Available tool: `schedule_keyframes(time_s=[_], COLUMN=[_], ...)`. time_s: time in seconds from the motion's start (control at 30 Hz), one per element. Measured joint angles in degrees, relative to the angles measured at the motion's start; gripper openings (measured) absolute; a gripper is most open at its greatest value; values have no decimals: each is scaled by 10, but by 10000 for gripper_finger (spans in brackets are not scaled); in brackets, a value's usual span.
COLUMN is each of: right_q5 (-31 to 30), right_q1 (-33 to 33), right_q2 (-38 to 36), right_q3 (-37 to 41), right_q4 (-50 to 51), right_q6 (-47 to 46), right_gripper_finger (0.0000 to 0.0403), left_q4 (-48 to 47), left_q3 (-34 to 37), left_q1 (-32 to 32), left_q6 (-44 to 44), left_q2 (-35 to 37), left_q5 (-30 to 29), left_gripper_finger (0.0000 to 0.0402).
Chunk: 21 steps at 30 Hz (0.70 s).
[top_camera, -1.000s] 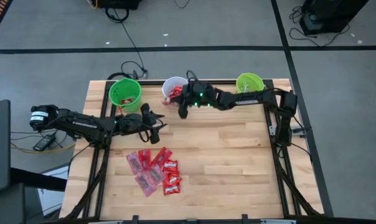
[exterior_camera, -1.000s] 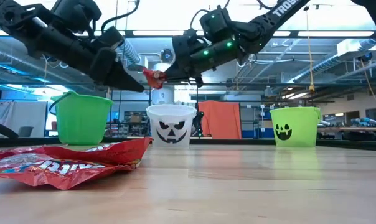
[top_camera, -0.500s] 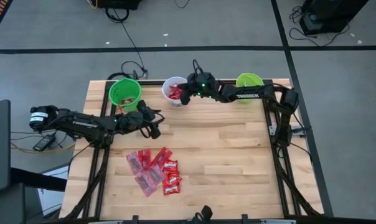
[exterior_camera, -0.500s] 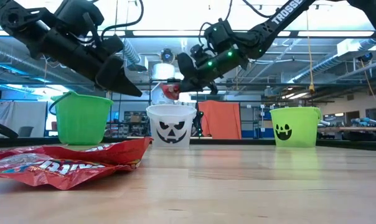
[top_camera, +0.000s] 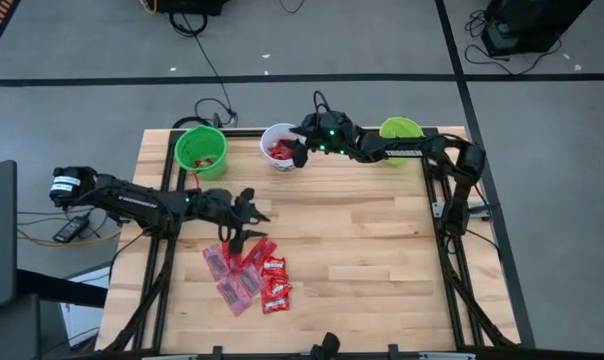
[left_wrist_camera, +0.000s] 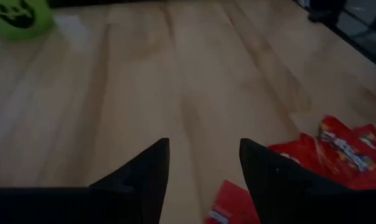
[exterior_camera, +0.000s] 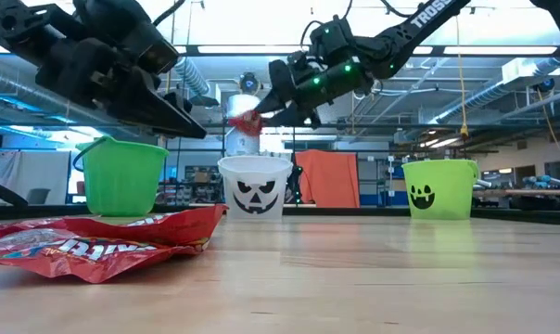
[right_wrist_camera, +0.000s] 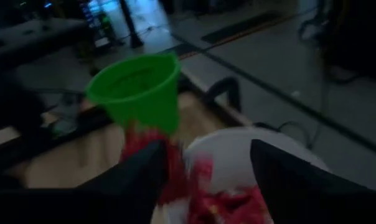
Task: Sort candy by brand, put in halloween buckets
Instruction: Put the red candy into the white bucket
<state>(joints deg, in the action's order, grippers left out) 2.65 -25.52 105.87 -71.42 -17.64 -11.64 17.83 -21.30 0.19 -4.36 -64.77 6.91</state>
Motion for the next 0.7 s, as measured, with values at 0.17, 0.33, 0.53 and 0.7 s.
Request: schedule_keyframes(time_s=[0.17, 0.33, 0.53, 0.7], right_q5=[-18, -14, 0, -39], right_q1=[-8, -10, 30, 82], right_q2=[-3, -6, -35, -49], right_q3=[0, 0, 0, 0], right_q4=[1, 9, 94, 198], right_q6=[6, 16, 42, 62], right_gripper_finger=[280, 282, 268, 250], left_q4=[11, 36, 112, 200], left_q3=[0, 0, 0, 0], left_q1=[-37, -79, -123, -152], left_q6=[0, -60, -58, -37], left_q2=[-22, -61, -140, -224], left_q5=[-4, 4, 6, 20], left_gripper_finger=[202, 202, 202, 202])
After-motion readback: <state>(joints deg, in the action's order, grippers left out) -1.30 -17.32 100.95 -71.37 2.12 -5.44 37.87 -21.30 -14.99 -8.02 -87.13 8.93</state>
